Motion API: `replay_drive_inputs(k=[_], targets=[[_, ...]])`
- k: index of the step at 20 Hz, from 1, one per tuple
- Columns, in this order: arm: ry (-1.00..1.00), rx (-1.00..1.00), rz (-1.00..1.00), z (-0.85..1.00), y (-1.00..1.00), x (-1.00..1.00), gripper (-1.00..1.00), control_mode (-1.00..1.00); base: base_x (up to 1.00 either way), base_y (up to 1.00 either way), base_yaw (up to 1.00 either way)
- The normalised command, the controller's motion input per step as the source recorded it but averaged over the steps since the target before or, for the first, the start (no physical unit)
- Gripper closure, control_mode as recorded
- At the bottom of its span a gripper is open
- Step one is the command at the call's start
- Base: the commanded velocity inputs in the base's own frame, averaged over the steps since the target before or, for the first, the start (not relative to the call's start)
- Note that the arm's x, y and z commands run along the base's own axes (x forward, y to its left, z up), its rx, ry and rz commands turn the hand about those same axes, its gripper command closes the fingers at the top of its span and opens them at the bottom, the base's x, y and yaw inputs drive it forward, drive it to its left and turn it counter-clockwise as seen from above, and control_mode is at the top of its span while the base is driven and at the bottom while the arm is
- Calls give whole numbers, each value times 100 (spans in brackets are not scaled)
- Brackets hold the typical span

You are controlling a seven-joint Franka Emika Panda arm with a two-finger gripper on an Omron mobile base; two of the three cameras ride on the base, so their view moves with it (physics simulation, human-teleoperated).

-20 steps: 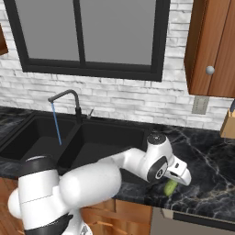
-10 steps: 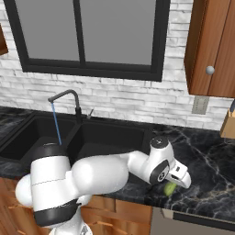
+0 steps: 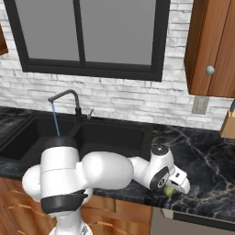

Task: Turn on the sink faucet. Then move the cucumber from the counter to the sink. Turn off the sink. Move the vegetable from the sink to the pot next to the stove. Finally move the pot to the rear left burner.

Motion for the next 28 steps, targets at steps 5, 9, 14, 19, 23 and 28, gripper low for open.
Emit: replay_drive_inputs(k=[5,9,14,19,23,28], targets=[[0,0,0,-34,0,2,100,-100,0,0,0],[1,-1,0,-6,0,0,100,-100,0,0,0],[-8,0,4,15,17,-22,100,-100,0,0,0],[-4,0,8,41,61,-36,100,-100,0,0,0],[0,0,10,44,97,-29,100,-100,0,0,0],[0,0,12,43,100,-8,100,-100,0,0,0]])
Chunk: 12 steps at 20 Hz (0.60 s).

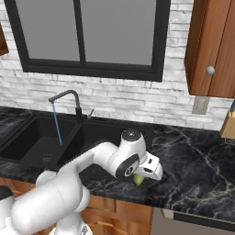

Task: Turn on the sink faucet. Then move the cucumber from the counter to the sink. Turn off the sink. Move the vegetable from the sink to the pot next to the stove. Finally move the pot to the rear left burner.

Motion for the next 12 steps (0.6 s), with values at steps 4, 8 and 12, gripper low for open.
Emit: replay_drive_inputs(k=[4,8,12], targets=[[0,0,11,40,100,0,100,-100,0,0,0],[0,0,7,39,100,0,100,-100,0,0,0],[0,0,6,39,100,0,100,-100,0,0,0]])
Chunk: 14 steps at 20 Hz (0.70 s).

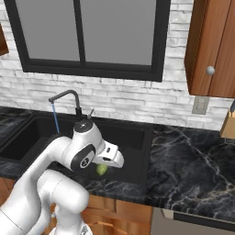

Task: Turn on the sink faucet. Then move the cucumber from the counter to the sink. Turn off the sink. Move the vegetable from the sink to the pot next to the stove. Finally move the pot to the rear left burner.

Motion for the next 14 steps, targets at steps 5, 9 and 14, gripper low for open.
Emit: replay_drive_inputs(k=[5,9,14], targets=[[0,-1,6,31,100,0,100,-100,0,0,0],[0,-1,6,31,100,0,100,-100,0,0,0],[1,-1,8,26,100,0,100,-100,0,0,0]])
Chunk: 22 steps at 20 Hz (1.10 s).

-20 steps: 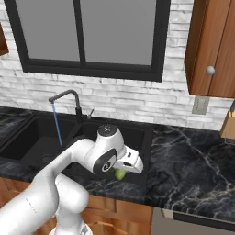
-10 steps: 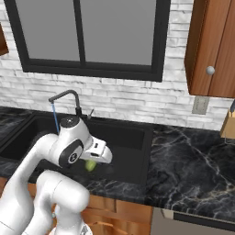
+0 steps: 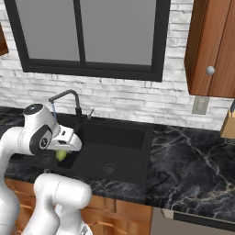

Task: Turn on the sink faucet. Then move the cucumber from the counter to the sink. Turn off the sink. Move the vegetable from the sink to the pot next to the stove. Finally move the pot to the rear left burner.

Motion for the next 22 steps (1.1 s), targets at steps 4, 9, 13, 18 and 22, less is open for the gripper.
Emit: replay_drive_inputs(k=[4,9,13,18,22], targets=[[0,-1,7,6,100,0,100,-100,0,0,0],[0,-3,4,-2,86,0,100,-100,0,0,0],[0,-5,3,-10,19,3,100,-100,0,0,0],[0,-1,0,-11,36,25,100,-100,0,0,0],[2,0,0,-11,29,28,100,-100,0,0,0]])
